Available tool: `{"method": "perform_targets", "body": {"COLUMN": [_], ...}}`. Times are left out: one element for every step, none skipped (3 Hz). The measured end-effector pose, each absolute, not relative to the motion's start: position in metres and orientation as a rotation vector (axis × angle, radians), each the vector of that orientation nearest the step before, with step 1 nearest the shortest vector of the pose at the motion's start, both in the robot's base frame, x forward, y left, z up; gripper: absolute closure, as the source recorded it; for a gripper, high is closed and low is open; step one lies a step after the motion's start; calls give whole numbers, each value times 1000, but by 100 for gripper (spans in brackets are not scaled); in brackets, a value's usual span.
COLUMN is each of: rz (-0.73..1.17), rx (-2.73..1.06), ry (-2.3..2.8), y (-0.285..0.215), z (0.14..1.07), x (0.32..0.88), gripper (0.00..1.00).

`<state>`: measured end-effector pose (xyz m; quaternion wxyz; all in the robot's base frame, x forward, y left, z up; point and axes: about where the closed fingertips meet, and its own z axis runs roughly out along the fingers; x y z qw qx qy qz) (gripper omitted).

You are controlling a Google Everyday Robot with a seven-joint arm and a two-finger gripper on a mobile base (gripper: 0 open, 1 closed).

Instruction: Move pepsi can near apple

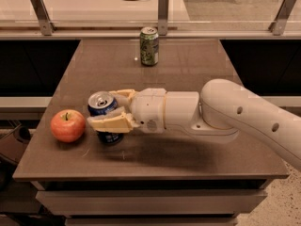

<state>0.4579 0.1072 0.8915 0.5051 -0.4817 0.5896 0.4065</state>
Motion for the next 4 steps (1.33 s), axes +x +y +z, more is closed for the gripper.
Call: {"method": "perform_targets", "body": {"rz": [981, 981, 982, 983], "rx": [-1167, -1171, -1176, -1180], "ry": [1421, 1419, 1416, 1414], "y": [109, 111, 113, 115], "z": [892, 893, 894, 895], "x": [457, 456, 454, 453], "gripper": [82, 59, 35, 12]}}
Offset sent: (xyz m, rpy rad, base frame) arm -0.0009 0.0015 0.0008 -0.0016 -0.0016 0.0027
